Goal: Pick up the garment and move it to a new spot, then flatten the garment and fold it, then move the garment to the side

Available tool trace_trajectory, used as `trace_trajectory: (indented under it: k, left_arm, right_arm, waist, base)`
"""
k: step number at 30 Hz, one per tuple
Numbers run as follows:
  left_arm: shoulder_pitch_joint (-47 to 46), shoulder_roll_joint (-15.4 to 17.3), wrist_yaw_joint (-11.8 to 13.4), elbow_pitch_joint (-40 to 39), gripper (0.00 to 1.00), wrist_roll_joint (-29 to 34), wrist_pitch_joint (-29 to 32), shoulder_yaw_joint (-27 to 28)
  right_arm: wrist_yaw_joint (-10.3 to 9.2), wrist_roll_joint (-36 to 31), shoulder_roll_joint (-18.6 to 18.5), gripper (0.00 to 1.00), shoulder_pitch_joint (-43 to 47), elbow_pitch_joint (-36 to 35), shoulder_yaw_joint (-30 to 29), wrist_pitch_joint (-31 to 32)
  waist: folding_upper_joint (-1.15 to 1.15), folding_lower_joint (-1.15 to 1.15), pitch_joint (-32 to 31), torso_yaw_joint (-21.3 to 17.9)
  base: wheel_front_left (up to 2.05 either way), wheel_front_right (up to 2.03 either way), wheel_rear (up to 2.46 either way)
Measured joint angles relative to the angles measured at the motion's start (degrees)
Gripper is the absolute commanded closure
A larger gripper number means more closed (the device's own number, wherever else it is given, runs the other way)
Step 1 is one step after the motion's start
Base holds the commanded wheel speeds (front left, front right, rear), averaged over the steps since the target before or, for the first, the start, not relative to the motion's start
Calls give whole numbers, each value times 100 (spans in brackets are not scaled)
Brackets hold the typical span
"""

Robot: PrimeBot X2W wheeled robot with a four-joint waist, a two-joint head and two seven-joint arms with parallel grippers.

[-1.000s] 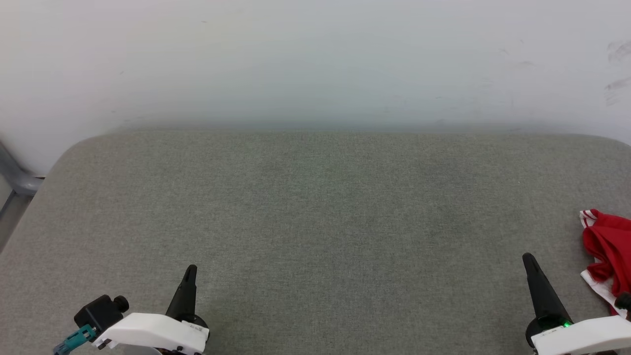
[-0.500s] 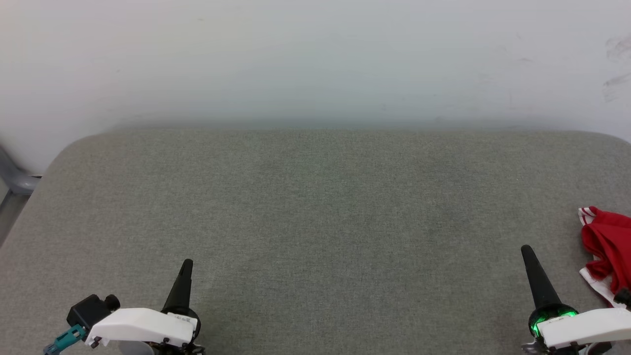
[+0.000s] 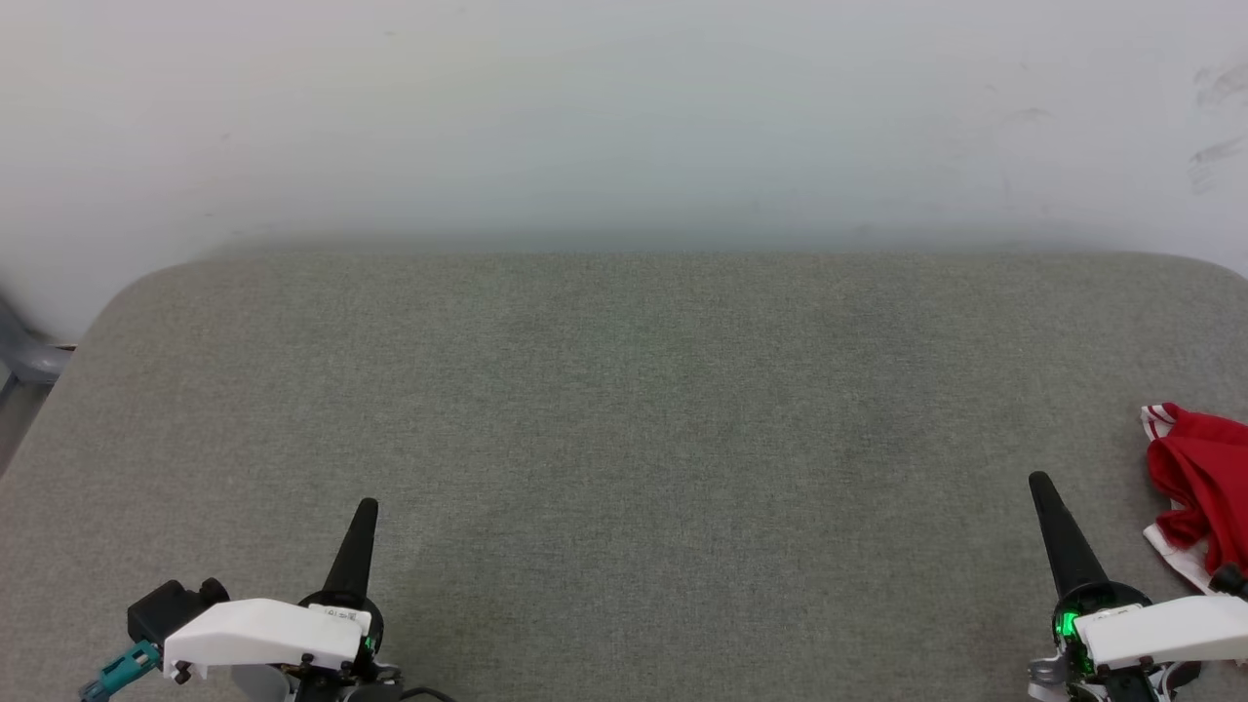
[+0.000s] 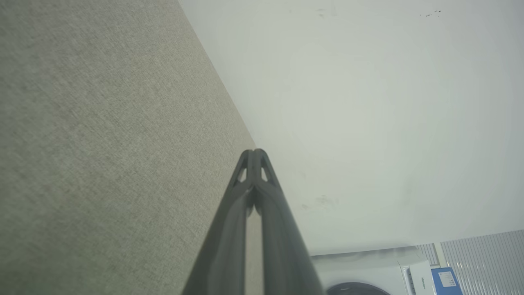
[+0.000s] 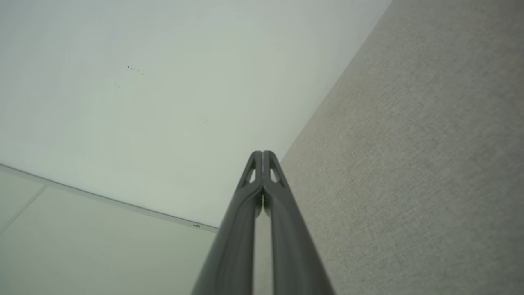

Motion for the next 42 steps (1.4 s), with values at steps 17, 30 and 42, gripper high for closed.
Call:
trace_trajectory:
  k: [17, 30, 42]
  left_arm:
    - [-118, -78, -108, 47, 100, -762, 222, 222]
    - [-207, -153, -185, 80, 100, -1269, 371, 375]
    - [-277, -209, -250, 116, 100, -1774, 523, 528]
  right_arm:
    - [0, 869, -1, 100, -240, 271, -2, 36]
    - [0, 1440, 0, 100, -393, 452, -5, 80]
    - [0, 2009, 3, 100, -533, 632, -14, 119]
  waist:
    - [0, -1, 48, -40]
    - [0, -1, 85, -70]
    - [0, 0, 125, -103]
  base:
    - [0, 0, 0]
    - [0, 0, 0]
    - [0, 0, 0]
